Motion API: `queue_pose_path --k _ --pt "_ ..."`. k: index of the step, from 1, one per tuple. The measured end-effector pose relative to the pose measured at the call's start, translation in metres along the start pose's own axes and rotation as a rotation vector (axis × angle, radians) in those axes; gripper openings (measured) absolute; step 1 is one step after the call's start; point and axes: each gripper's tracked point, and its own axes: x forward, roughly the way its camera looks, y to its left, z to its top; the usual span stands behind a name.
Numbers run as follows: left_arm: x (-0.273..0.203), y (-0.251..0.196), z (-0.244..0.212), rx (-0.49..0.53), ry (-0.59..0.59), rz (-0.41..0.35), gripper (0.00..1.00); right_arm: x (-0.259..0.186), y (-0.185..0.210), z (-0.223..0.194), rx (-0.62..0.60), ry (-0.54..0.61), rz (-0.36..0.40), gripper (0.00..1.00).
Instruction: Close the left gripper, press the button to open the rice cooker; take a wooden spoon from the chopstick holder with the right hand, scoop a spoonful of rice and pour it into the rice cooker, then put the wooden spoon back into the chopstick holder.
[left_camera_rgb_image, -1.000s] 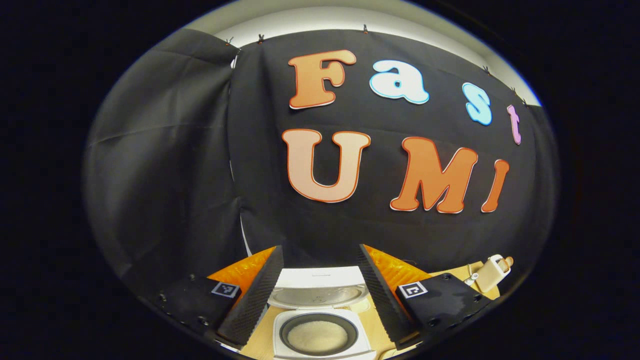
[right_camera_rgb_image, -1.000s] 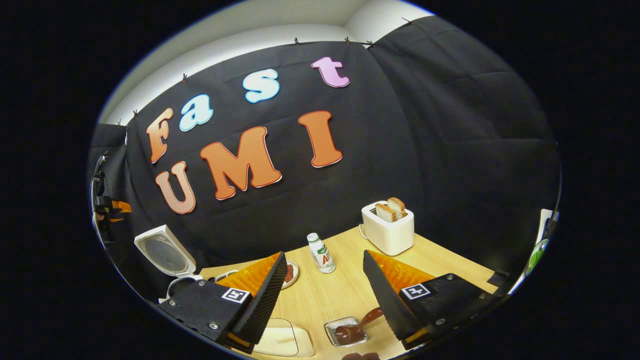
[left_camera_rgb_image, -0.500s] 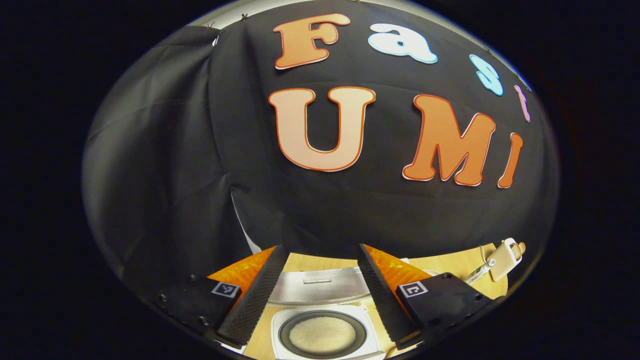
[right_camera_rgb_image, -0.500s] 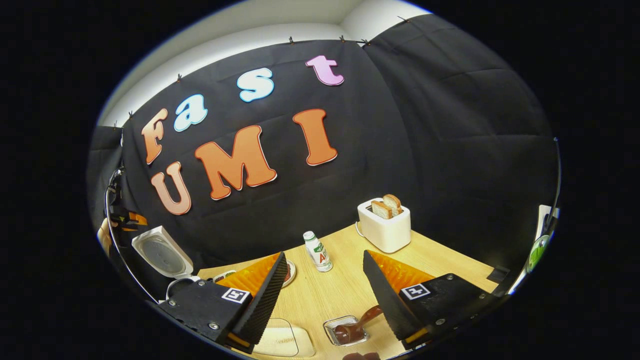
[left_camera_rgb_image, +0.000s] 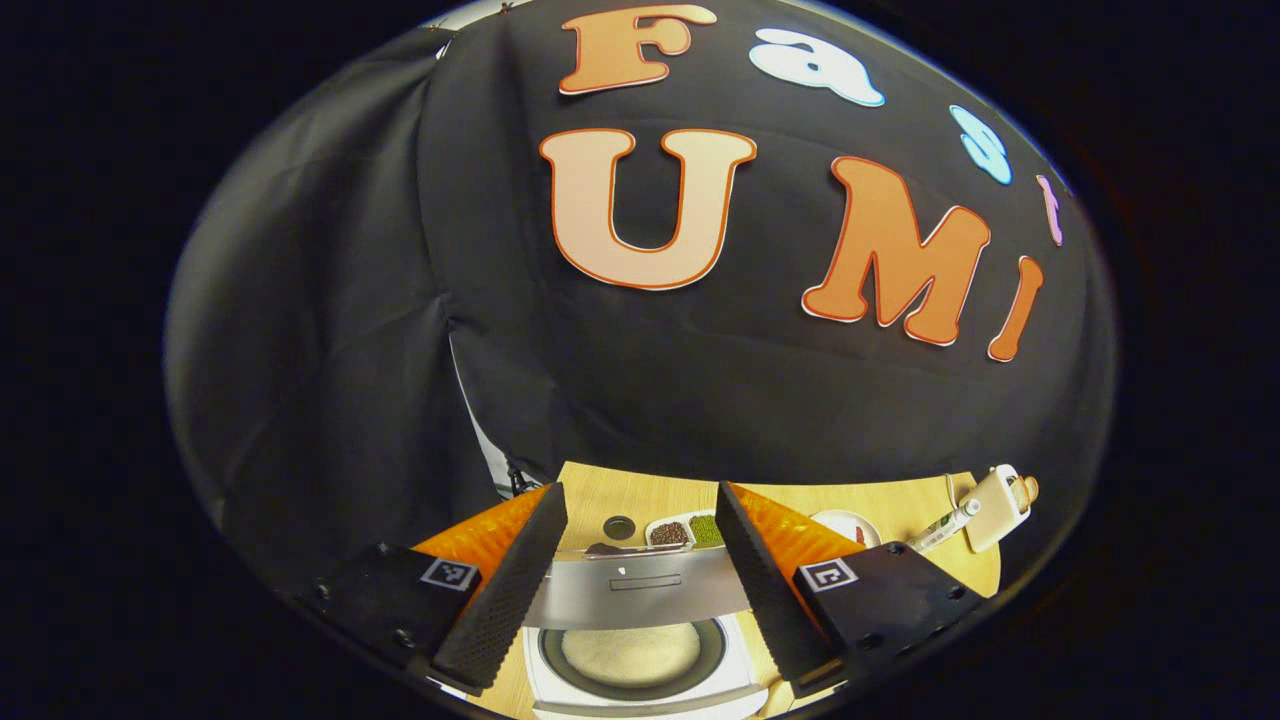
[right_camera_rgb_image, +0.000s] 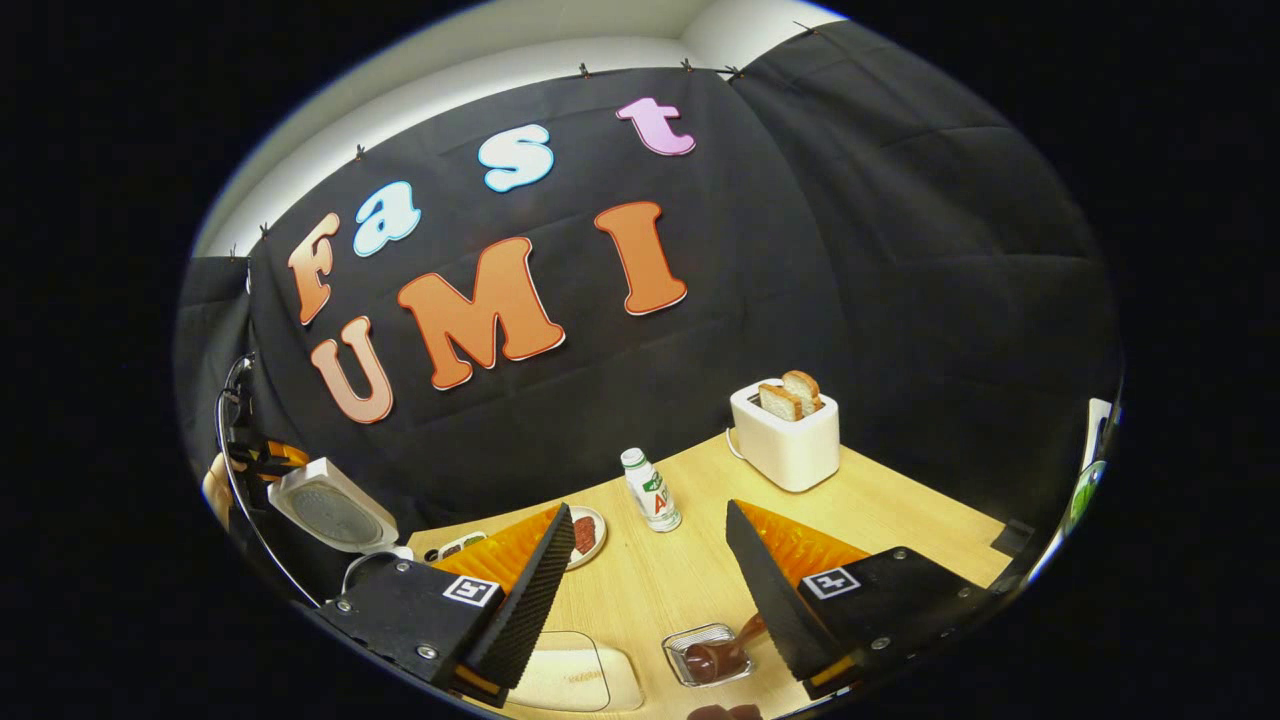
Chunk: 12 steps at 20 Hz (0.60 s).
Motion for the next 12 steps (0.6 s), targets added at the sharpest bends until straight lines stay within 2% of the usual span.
queue_pose_path --k 3,7,12 --pt "-0.023 -0.003 -0.03 -0.006 0.003 -0.009 1.0 -0.002 0.005 0.002 -0.004 -0.001 0.019 0.94" --pt "-0.052 -0.01 -0.083 -0.072 0.021 -0.043 1.0 -0.006 0.005 0.005 -0.059 -0.012 0.016 0.95" --pt "-0.063 -0.008 -0.148 -0.086 0.055 -0.027 1.0 -0.011 0.012 0.0 -0.075 0.006 0.049 0.94"
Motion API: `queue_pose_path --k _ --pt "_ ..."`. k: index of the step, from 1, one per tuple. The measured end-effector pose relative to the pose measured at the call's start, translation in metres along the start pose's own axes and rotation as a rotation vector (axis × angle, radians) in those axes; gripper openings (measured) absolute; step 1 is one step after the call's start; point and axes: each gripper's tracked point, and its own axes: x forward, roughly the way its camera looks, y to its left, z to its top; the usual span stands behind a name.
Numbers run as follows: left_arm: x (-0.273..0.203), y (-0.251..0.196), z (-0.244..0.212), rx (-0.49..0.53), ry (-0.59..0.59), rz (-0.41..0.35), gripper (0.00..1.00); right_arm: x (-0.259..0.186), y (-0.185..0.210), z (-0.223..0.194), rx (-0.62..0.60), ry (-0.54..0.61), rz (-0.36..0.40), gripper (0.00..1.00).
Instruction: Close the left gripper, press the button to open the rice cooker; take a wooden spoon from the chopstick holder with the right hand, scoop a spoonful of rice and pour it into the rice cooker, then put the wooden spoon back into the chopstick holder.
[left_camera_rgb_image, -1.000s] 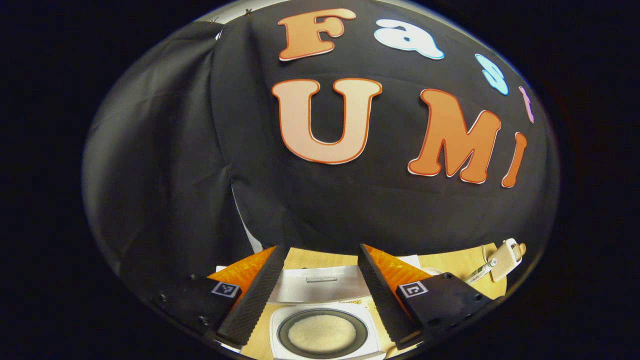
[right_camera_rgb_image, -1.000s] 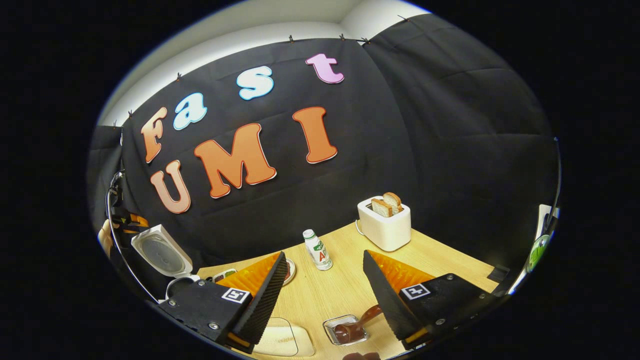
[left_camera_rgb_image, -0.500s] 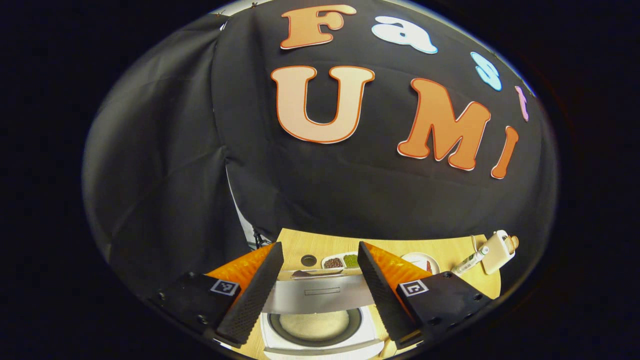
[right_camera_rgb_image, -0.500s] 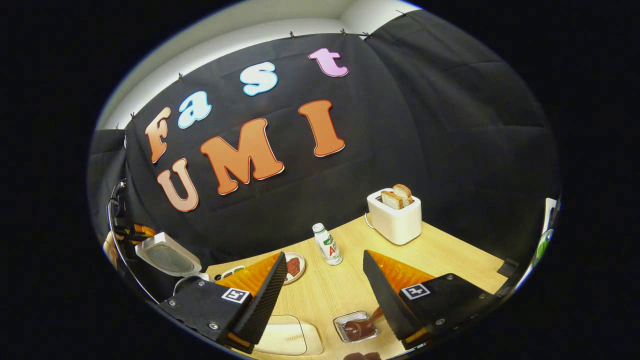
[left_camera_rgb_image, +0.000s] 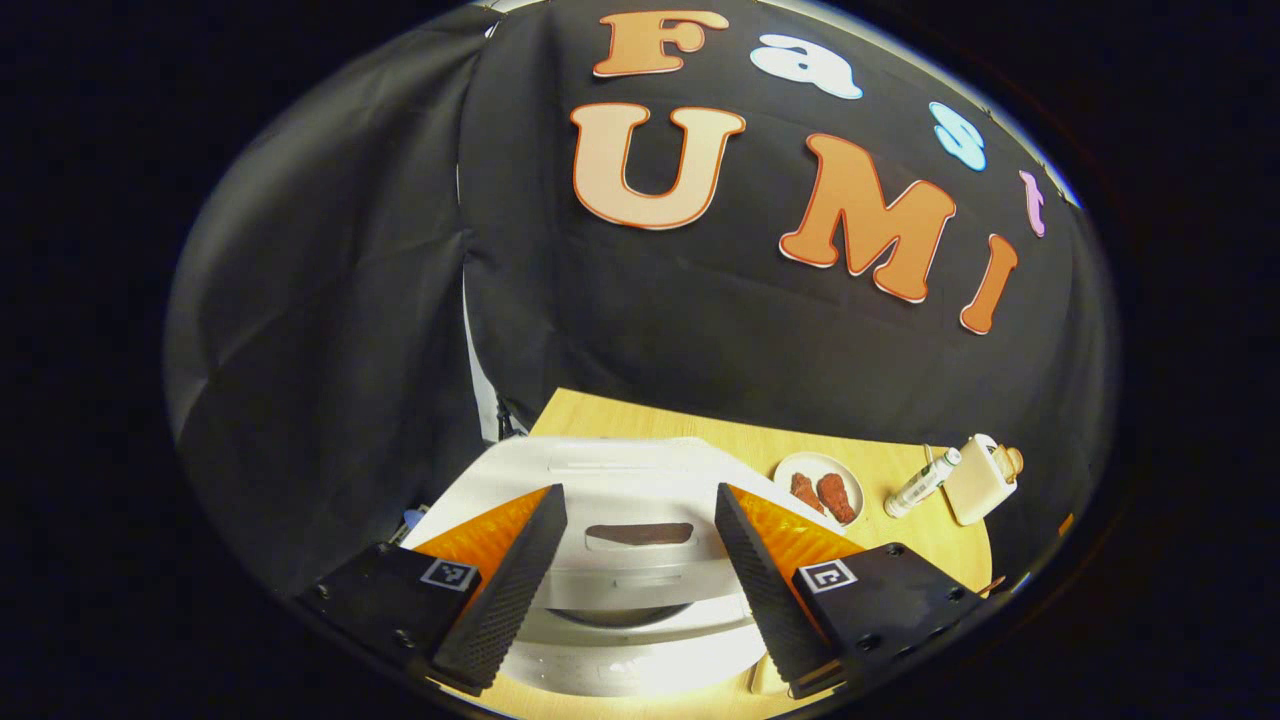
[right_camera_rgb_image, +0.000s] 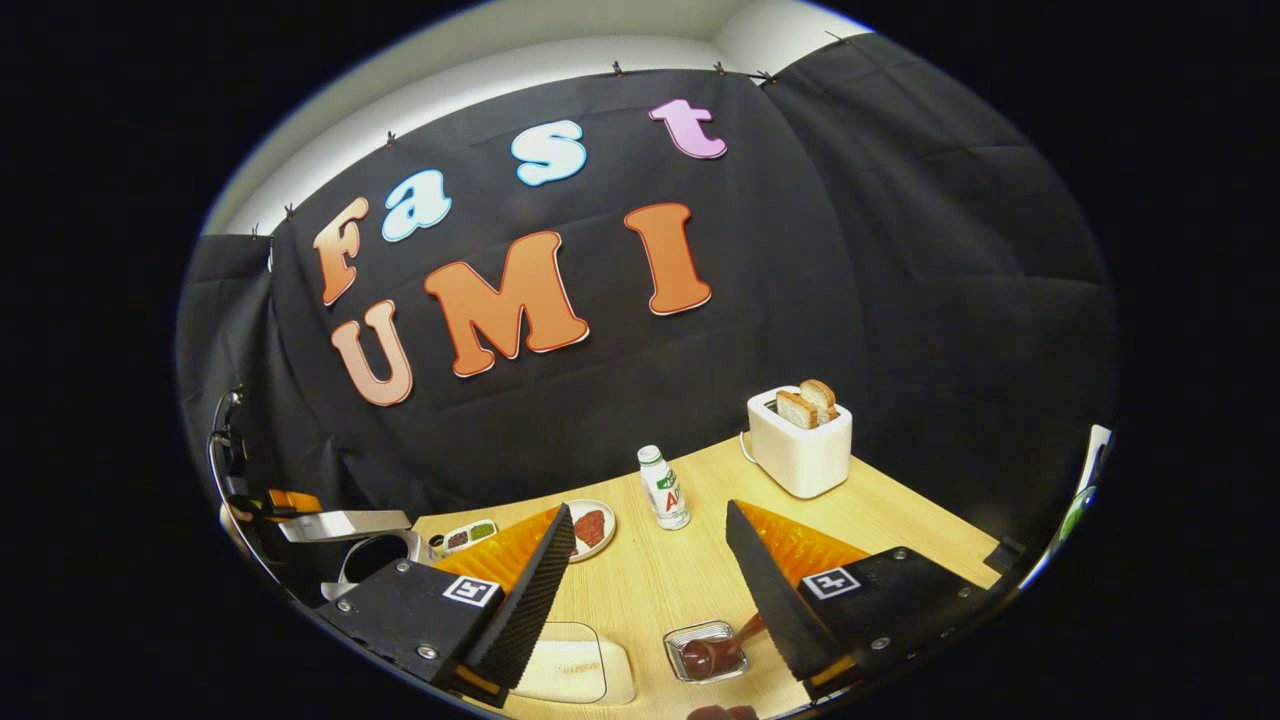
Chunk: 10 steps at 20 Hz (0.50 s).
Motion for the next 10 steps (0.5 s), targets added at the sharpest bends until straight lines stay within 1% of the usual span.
queue_pose_path --k 2,5,10 --pt "-0.001 0.0 -0.017 -0.012 0.011 -0.005 1.0 -0.001 0.001 -0.003 -0.011 0.013 0.008 0.94" --pt "-0.002 0.002 -0.028 -0.033 -0.003 -0.009 1.0 -0.004 0.0 -0.007 -0.025 0.021 0.012 0.94" --pt "0.007 0.003 -0.056 -0.014 -0.012 0.002 1.0 -0.003 0.003 -0.02 -0.022 0.053 0.025 0.94"
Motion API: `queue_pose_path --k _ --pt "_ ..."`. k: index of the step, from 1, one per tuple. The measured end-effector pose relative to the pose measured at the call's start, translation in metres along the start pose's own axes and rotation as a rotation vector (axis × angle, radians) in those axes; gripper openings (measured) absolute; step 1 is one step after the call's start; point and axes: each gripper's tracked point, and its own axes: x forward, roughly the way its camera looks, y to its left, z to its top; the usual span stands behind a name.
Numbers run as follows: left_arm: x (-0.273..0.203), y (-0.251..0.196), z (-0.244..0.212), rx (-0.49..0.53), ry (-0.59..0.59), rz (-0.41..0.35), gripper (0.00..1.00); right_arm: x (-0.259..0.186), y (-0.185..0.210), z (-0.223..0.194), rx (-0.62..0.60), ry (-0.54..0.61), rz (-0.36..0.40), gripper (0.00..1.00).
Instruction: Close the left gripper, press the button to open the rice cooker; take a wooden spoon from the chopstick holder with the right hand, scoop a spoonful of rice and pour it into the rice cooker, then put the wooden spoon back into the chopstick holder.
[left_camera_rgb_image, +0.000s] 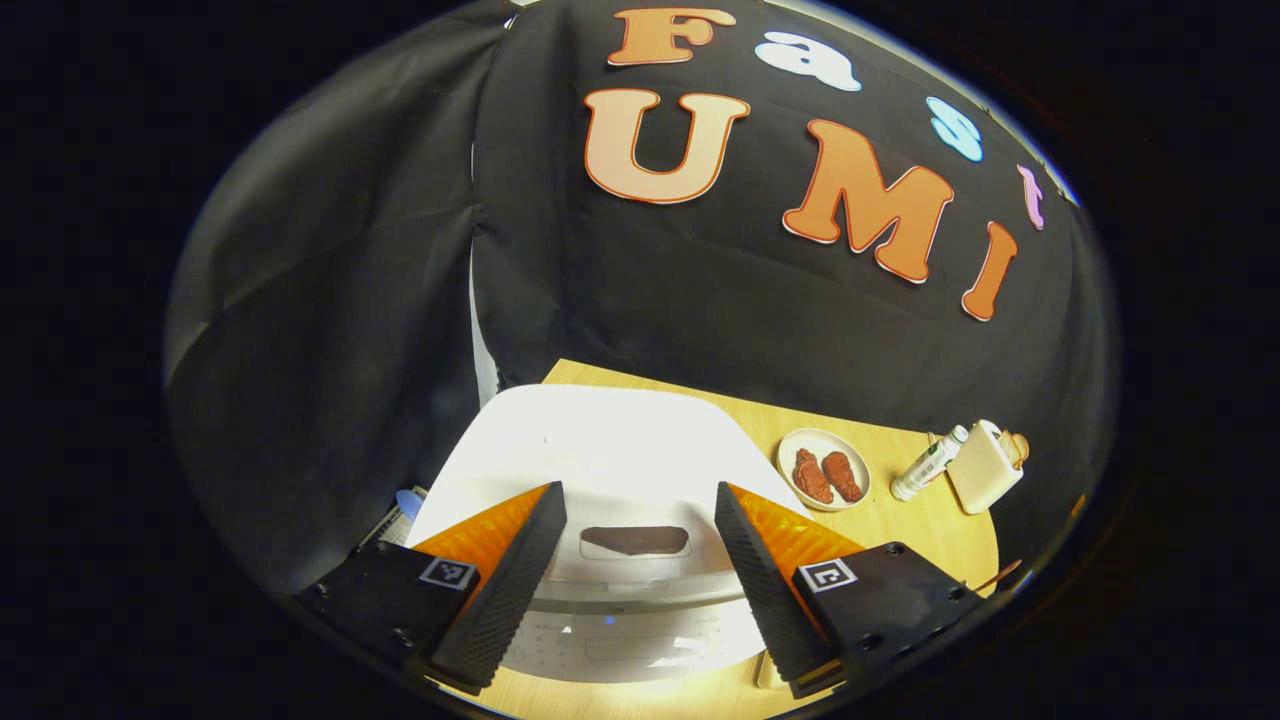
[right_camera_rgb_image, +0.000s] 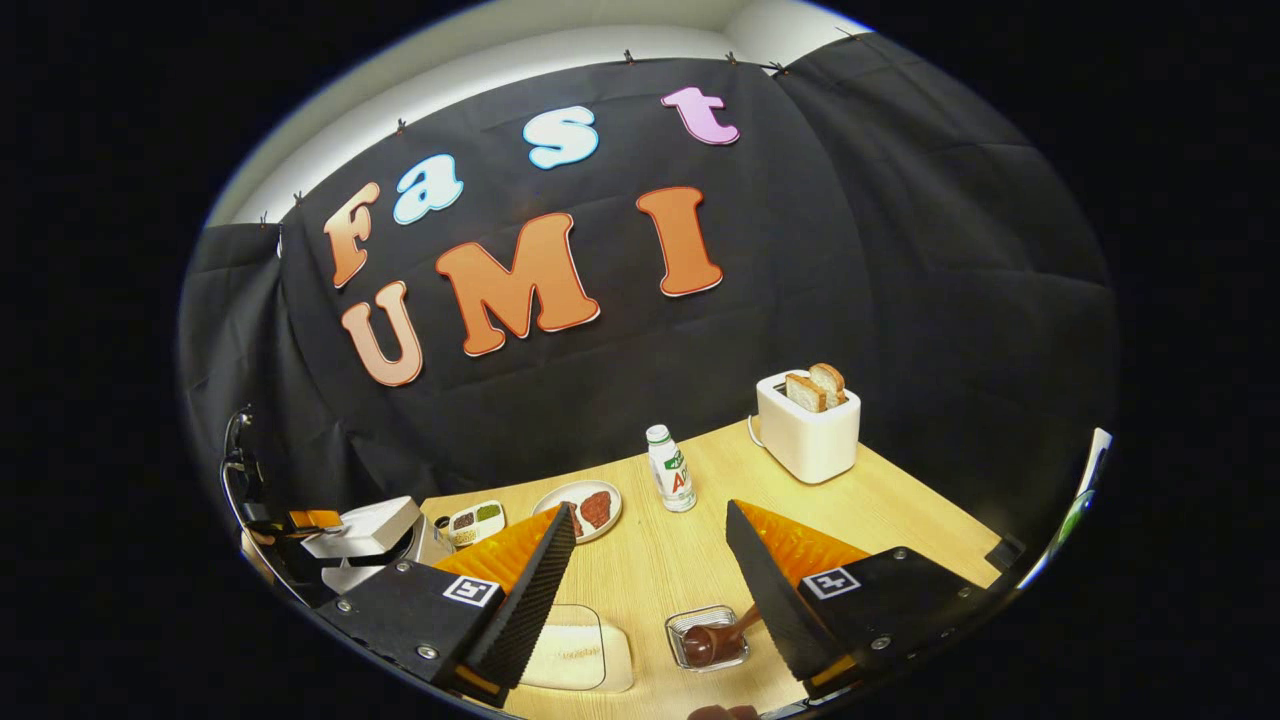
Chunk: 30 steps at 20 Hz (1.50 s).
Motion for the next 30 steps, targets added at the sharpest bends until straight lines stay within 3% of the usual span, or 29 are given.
queue_pose_path --k 7,10,15,20,24,30 --pt "0.01 0.005 -0.038 -0.013 0.025 0.003 1.0 0.001 0.004 -0.006 -0.006 0.02 0.003 0.94" --pt "0.018 0.01 -0.055 0.124 0.003 0.045 1.0 0.002 0.006 -0.01 -0.006 0.029 0.005 0.94" --pt "0.013 0.009 -0.054 0.108 0.037 0.012 1.0 0.007 0.011 -0.029 -0.004 0.063 0.022 0.95" --pt "0.01 0.011 -0.045 0.115 0.053 0.064 1.0 0.01 0.011 -0.028 -0.02 0.058 0.022 0.94" --pt "-0.014 -0.003 -0.008 0.1 -0.031 0.043 0.99 0.007 0.007 -0.01 -0.041 0.029 0.01 0.95" --pt "-0.082 -0.045 0.089 0.133 -0.218 -0.032 0.99 -0.002 0.002 0.052 -0.124 -0.08 0.009 0.95"
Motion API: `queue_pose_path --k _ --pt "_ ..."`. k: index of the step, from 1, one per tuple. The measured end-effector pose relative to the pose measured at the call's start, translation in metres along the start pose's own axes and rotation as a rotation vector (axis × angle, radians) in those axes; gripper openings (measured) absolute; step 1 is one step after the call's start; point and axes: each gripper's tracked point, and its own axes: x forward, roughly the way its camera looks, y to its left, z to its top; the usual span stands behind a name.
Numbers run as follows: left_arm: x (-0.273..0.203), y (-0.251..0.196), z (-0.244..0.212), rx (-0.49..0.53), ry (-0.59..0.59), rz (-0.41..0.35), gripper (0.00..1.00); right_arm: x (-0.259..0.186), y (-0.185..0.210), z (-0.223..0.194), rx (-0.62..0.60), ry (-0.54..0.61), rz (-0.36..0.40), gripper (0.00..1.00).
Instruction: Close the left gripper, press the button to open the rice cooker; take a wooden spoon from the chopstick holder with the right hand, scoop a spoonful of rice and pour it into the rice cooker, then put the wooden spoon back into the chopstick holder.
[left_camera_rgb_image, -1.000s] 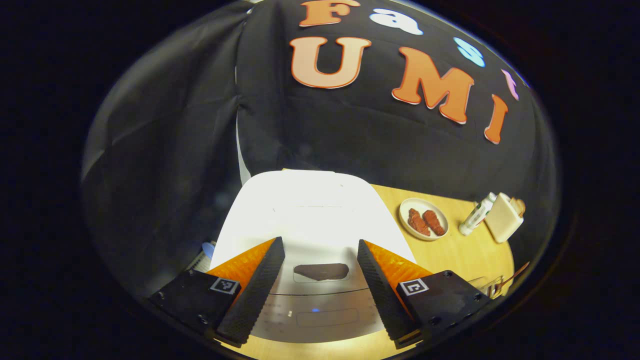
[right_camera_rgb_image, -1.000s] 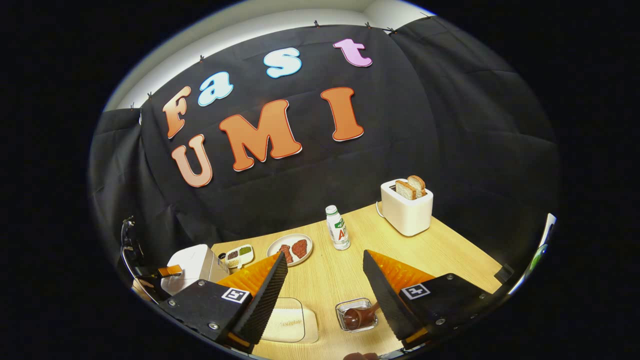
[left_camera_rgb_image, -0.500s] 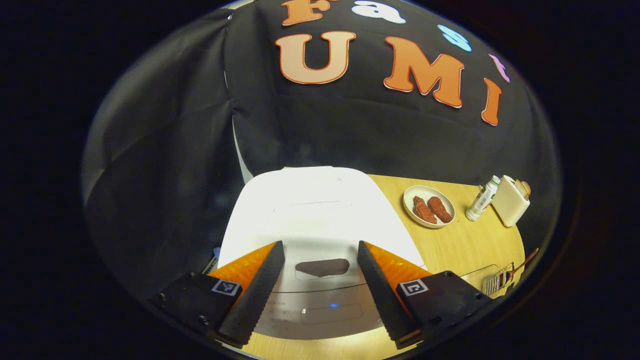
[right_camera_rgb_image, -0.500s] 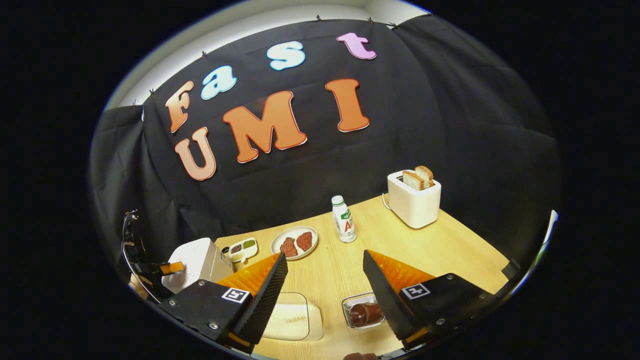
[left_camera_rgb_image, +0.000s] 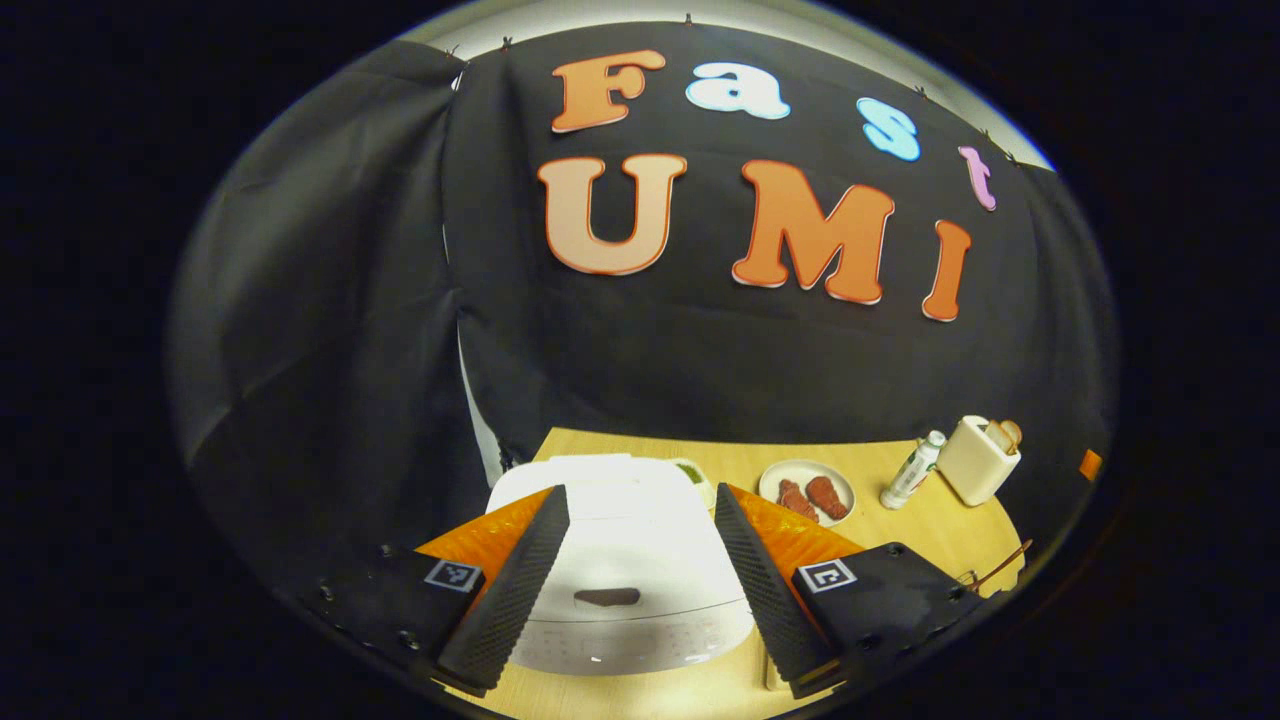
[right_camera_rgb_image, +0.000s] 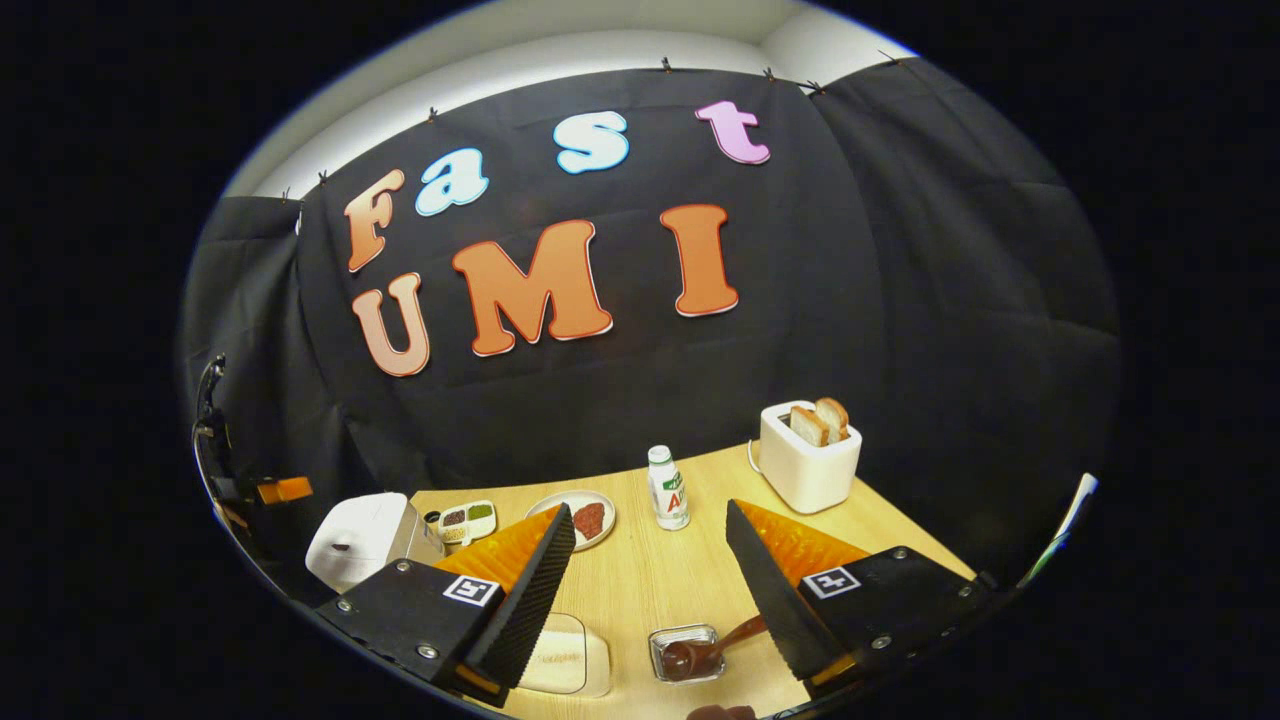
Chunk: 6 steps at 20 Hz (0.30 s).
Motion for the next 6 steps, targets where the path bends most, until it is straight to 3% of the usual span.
queue_pose_path --k 6 --pt "-0.069 -0.003 0.129 -0.002 -0.201 -0.019 0.99 -0.015 -0.014 0.085 -0.132 -0.138 -0.038 0.95"
